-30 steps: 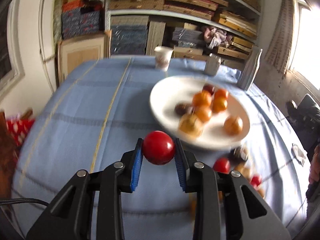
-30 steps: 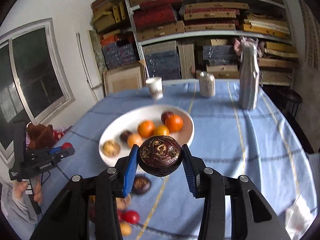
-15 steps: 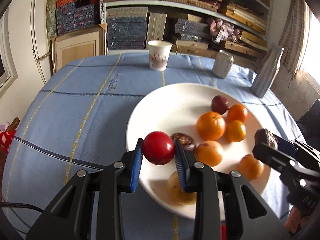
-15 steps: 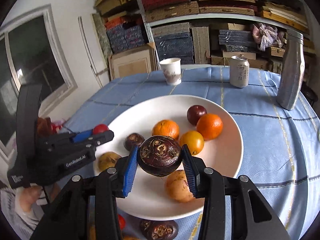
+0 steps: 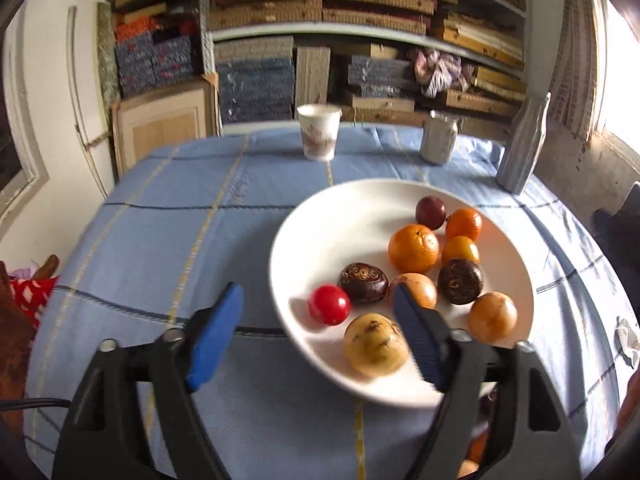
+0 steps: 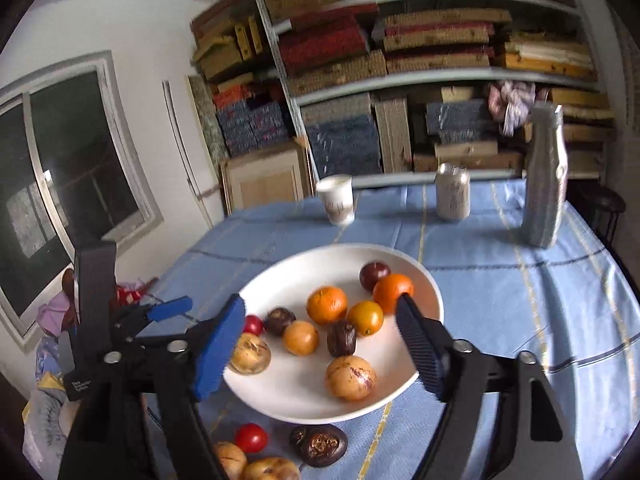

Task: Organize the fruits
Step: 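Place the tomato and mangosteen on the white plate, opening both tools, then move the left tool back to the pile and grasp a yellow-orange tomato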

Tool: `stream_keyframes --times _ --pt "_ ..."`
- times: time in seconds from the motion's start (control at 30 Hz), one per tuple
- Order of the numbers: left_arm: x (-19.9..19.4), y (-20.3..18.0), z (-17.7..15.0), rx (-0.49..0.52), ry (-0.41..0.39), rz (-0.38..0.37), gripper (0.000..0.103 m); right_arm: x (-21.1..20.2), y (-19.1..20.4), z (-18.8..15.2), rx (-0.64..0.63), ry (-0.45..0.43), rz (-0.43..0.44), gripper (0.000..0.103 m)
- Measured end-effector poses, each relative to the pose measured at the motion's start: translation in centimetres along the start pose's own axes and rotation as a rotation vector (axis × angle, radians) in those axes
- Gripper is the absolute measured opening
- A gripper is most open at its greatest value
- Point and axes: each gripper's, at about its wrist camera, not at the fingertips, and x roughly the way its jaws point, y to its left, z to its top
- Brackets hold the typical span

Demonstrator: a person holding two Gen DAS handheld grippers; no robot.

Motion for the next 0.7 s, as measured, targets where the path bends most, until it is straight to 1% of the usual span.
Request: stream_keyframes --times 0.03,0.07,0.17,0.2,0.23,0.3,0.37,0.43,0.5,0.57,0.7 --pt "-0.8 0.2 -0.3 -0.005 -0.011 0.002 0.085 -1.4 0.1 0.0 -0.006 -0.037 -0.007 0.091" --pt "-1.6 0.5 -0.7 -0.008 -0.018 0.003 0.087 -2.4 0.1 -0.3 -0.010 -0.062 -0.014 0.093" --pt "-3.8 0.9 -3.0 0.000 -0.023 0.012 0.091 -4.7 -0.4 -2.3 -0.018 -0.112 -0.052 0.100" --pt "-4.3 0.9 -3.9 0.007 -0.020 0.016 0.092 -5.1 -0.7 -3.1 -0.019 -0.117 -0.067 0.099" --pt "-4.7 0.9 -4.6 0.016 -0.012 0.025 0.092 -5.2 -1.1 -4.1 -0.021 -0.106 -0.093 0.099" --pt "-5.9 1.0 -6.9 0.038 -0.003 0.039 0.094 -4.8 -2.0 -5.6 -0.015 -0.033 -0.133 0.100" --pt "-6.6 1.0 -8.5 0.059 0.007 0.053 0.095 -4.8 -2.6 -6.3 0.006 0.002 -0.140 0.100" --pt "-7.1 0.8 -9.8 0.075 0.018 0.053 0.096 -5.0 -2.8 -6.7 0.013 0.009 -0.137 0.100" --pt "-7.1 0.6 -10.8 0.085 0.043 0.025 0.096 -5.4 -2.7 -6.9 0.002 -0.001 -0.145 0.100" --pt "-7.2 0.3 -11.1 0.100 0.048 0.008 0.096 -5.7 -2.7 -7.0 -0.003 -0.009 -0.152 0.100" --pt "-7.2 -0.8 -11.4 0.146 0.058 -0.022 0.097 -5.7 -3.0 -7.1 0.014 0.005 -0.158 0.100"
